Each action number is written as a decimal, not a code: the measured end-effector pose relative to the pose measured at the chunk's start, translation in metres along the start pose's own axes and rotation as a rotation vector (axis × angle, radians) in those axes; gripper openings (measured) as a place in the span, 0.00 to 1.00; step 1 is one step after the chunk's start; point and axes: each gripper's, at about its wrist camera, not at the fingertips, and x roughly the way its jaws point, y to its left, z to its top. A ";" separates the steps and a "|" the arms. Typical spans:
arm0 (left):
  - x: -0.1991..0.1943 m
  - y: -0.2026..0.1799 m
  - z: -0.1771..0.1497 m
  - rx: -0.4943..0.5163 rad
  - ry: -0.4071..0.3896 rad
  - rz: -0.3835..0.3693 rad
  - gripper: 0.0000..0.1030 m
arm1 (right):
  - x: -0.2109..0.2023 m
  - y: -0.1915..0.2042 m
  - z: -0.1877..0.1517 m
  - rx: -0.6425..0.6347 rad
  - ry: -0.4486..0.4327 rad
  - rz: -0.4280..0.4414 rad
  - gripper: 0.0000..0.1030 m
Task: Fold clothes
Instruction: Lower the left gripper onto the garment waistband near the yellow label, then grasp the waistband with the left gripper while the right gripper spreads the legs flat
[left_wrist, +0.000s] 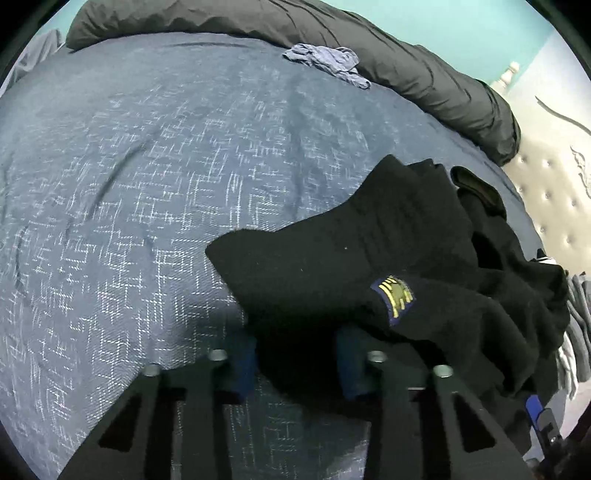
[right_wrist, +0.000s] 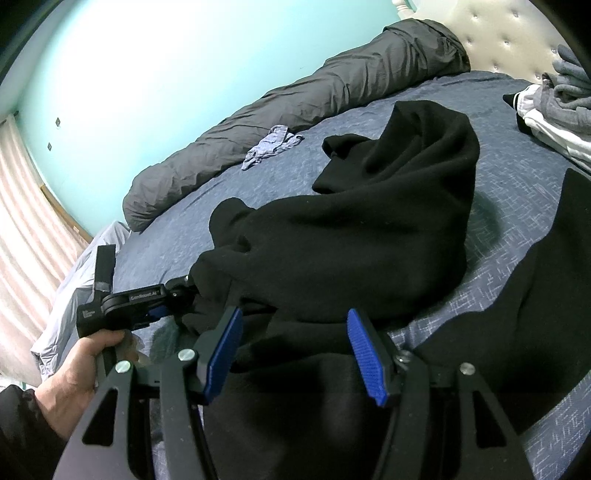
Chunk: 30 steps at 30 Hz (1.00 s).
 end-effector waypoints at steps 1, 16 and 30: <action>-0.004 0.000 0.000 0.009 -0.003 0.000 0.20 | 0.000 0.000 0.000 -0.001 -0.001 -0.001 0.58; -0.141 0.003 -0.028 0.070 -0.175 0.038 0.07 | -0.019 -0.002 0.012 -0.018 -0.087 -0.013 0.58; -0.275 0.088 -0.104 -0.052 -0.251 0.121 0.06 | -0.063 0.006 0.000 -0.015 -0.118 -0.044 0.58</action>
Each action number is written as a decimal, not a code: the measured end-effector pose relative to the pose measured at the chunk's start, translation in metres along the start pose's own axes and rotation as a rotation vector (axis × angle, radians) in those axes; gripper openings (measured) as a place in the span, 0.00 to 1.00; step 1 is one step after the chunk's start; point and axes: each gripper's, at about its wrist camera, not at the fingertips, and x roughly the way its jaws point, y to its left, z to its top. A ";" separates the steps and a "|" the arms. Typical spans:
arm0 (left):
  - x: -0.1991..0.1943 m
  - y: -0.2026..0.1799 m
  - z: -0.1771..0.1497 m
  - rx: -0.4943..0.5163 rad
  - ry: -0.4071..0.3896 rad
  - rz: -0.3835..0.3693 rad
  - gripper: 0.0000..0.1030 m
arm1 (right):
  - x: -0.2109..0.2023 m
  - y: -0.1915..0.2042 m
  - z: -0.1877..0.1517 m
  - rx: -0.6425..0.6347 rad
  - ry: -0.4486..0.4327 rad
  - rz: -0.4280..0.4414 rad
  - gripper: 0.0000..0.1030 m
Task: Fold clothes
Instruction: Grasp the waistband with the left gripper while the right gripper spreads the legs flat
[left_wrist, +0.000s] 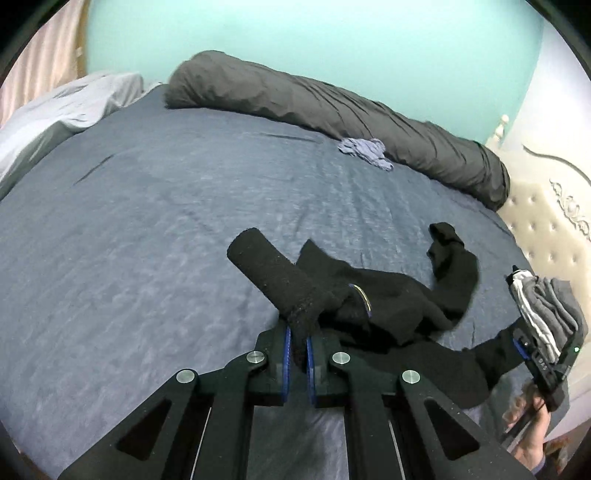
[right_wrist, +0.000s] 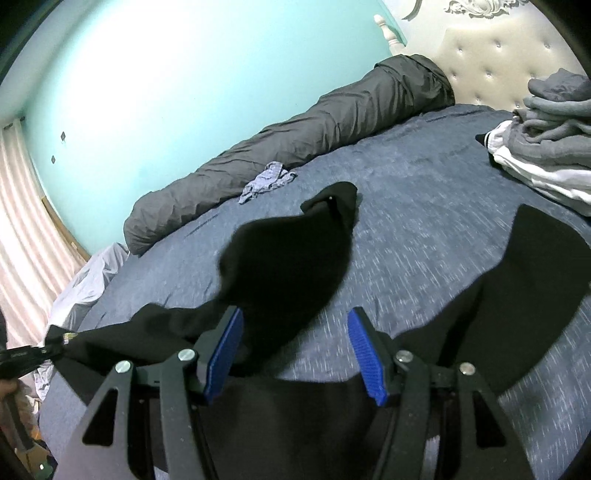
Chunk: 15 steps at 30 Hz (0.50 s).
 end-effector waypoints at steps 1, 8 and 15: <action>-0.006 0.006 -0.004 -0.010 -0.002 0.005 0.06 | -0.003 0.002 -0.003 -0.003 0.005 -0.002 0.58; 0.008 0.046 -0.043 -0.108 0.110 0.049 0.08 | -0.021 0.009 -0.027 -0.011 0.050 -0.009 0.58; 0.018 0.057 -0.051 -0.161 0.178 0.072 0.24 | -0.017 0.018 -0.046 -0.030 0.097 -0.016 0.58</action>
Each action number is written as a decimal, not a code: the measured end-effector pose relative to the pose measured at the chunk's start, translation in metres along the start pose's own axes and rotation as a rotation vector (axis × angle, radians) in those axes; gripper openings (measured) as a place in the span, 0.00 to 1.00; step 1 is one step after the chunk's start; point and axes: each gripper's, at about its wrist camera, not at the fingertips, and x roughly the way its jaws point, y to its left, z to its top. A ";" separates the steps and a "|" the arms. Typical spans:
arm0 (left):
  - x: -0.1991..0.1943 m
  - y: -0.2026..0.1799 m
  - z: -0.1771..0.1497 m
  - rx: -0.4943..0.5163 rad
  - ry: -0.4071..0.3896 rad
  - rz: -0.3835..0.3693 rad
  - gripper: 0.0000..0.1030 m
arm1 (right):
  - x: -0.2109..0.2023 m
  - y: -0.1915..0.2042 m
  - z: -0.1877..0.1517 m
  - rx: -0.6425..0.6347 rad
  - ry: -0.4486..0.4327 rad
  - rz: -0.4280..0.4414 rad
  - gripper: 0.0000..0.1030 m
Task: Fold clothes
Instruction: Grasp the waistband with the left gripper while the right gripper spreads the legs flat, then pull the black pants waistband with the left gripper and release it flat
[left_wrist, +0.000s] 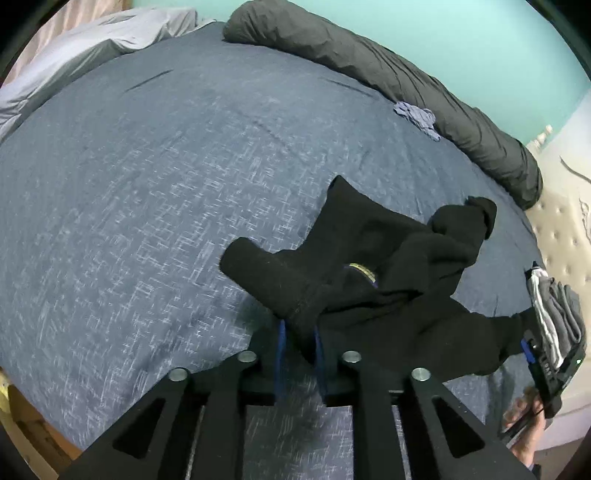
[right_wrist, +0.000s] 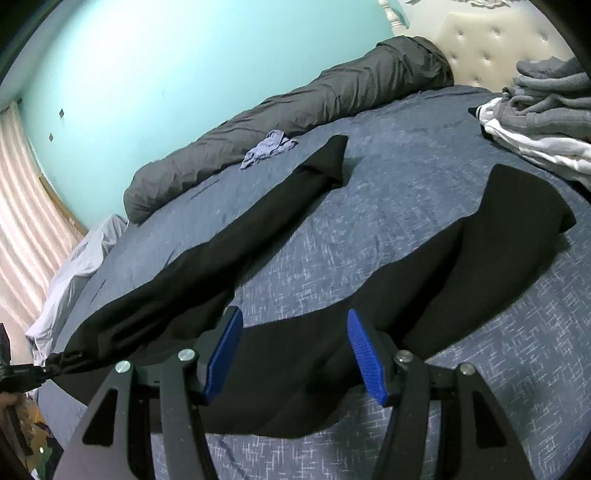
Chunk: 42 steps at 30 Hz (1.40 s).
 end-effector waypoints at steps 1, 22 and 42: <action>-0.006 0.000 0.001 0.002 -0.017 0.011 0.29 | 0.002 0.002 -0.001 -0.010 0.004 0.002 0.58; 0.118 -0.052 0.100 0.123 0.023 -0.020 0.49 | 0.042 0.000 0.015 -0.026 0.019 0.023 0.58; 0.145 -0.068 0.112 0.200 0.082 -0.171 0.37 | 0.061 0.002 0.013 -0.053 0.067 0.033 0.58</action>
